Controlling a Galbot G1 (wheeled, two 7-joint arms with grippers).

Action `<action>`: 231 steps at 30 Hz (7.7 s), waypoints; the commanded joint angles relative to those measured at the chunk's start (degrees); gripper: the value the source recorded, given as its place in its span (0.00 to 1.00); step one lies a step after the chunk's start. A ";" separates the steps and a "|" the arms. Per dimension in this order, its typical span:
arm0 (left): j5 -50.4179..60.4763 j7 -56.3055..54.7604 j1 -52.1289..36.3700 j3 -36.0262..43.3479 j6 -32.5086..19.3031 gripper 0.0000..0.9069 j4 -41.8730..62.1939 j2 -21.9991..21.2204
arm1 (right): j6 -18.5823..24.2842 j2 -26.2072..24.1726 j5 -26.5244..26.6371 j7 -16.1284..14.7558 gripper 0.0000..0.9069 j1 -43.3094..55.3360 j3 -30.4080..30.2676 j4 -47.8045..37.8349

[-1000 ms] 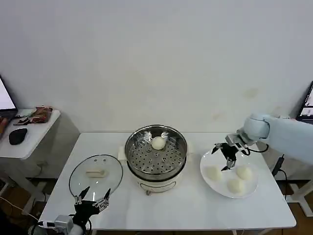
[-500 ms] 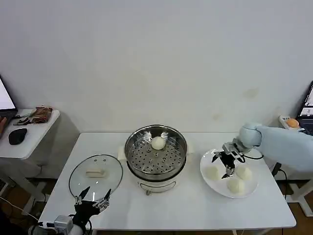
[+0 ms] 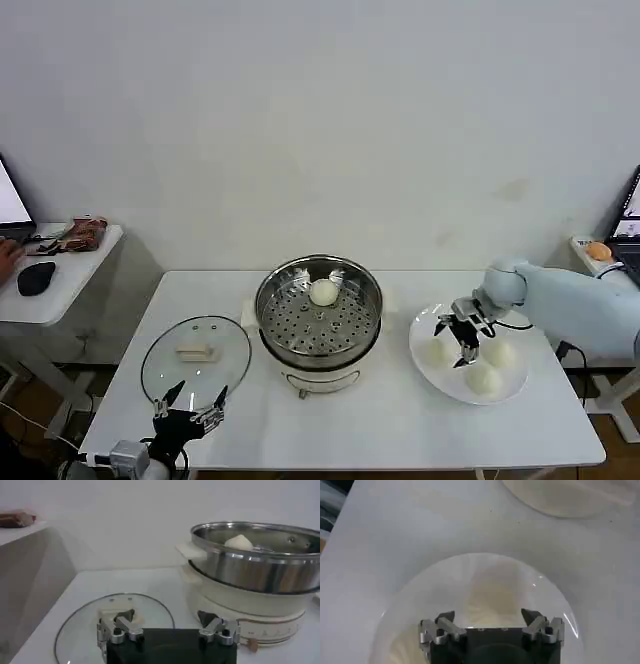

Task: Take steamed baozi put them in steamer then cover it.

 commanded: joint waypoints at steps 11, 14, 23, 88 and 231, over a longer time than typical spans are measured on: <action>-0.13 -0.07 0.31 -0.26 0.28 1.00 -0.81 -0.06 | -0.06 0.90 -1.06 0.20 0.77 -2.86 2.95 -2.76; -0.12 -0.09 0.45 -0.27 0.28 1.00 -1.00 -0.12 | -0.12 0.82 -1.09 0.20 0.73 -2.99 2.98 -2.71; -0.39 -0.51 0.56 -0.25 0.58 1.00 -1.19 -0.33 | -0.61 0.60 -0.25 0.36 0.70 -2.98 3.50 -2.42; 0.73 -2.54 -0.74 1.14 -0.72 1.00 -0.82 0.48 | -12.92 25.11 40.16 7.12 0.72 31.71 -18.91 8.77; 3.82 -1.86 0.91 0.66 -0.82 1.00 -2.26 -2.20 | -0.63 -18.48 -0.79 -0.77 1.00 3.49 -3.35 14.24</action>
